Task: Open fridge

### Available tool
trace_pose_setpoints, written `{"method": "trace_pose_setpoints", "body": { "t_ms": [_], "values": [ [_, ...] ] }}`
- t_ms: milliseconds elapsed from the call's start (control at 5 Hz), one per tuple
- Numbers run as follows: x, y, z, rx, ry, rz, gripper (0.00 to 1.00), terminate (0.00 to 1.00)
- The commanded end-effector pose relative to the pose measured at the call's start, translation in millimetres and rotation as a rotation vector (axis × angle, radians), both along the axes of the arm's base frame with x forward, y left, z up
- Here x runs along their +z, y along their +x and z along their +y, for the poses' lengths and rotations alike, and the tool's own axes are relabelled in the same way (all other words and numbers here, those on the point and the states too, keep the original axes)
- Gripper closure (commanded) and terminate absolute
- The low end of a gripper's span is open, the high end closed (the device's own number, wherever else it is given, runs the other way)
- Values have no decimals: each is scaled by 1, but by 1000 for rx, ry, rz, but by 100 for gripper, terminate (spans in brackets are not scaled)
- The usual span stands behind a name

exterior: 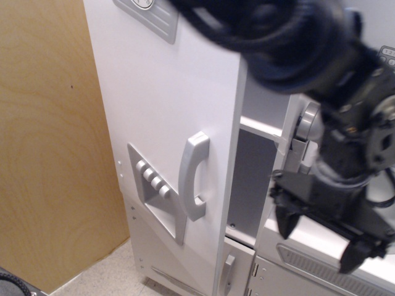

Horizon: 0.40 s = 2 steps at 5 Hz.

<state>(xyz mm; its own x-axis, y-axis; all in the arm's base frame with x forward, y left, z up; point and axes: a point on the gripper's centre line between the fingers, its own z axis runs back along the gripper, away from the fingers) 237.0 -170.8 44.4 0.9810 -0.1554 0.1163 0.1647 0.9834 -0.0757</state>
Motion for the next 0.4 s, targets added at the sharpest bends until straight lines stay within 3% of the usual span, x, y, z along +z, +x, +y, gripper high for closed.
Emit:
{"method": "trace_pose_setpoints", "body": {
  "t_ms": [0, 200],
  "values": [
    [22, 45, 27, 141, -5, -112, 0, 0],
    [20, 45, 50, 165, 18, -78, 0, 0]
  ]
}}
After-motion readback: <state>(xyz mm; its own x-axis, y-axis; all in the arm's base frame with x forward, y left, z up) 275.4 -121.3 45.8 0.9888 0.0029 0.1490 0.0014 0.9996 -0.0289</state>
